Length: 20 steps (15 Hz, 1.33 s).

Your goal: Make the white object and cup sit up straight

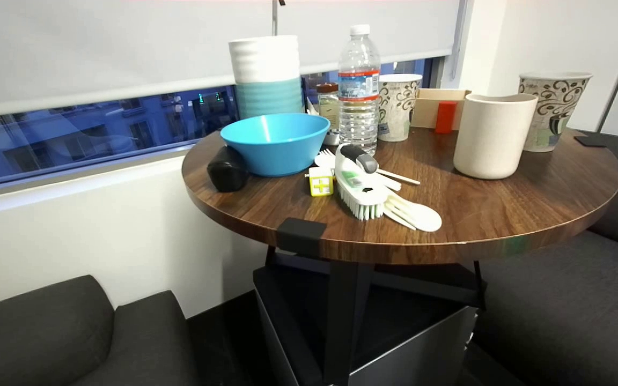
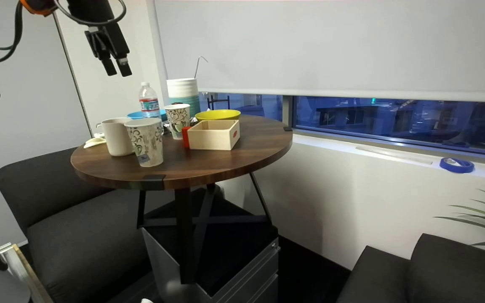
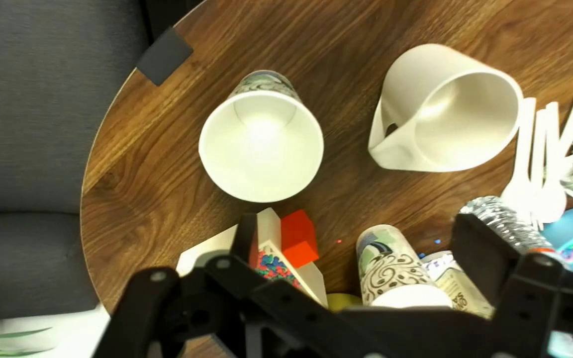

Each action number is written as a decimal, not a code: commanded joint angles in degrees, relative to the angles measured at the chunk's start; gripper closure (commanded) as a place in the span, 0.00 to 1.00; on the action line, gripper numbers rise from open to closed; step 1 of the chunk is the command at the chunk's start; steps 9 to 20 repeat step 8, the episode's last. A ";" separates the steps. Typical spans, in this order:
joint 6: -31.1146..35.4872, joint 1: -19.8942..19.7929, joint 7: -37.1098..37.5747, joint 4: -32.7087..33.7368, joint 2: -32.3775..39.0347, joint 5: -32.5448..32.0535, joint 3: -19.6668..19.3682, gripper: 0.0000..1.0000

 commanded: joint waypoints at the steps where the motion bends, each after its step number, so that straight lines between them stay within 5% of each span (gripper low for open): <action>1: -2.85 2.30 -1.55 -0.61 -3.38 1.40 0.64 0.00; 20: -2.08 2.07 -0.51 -0.33 -2.50 0.30 0.87 0.00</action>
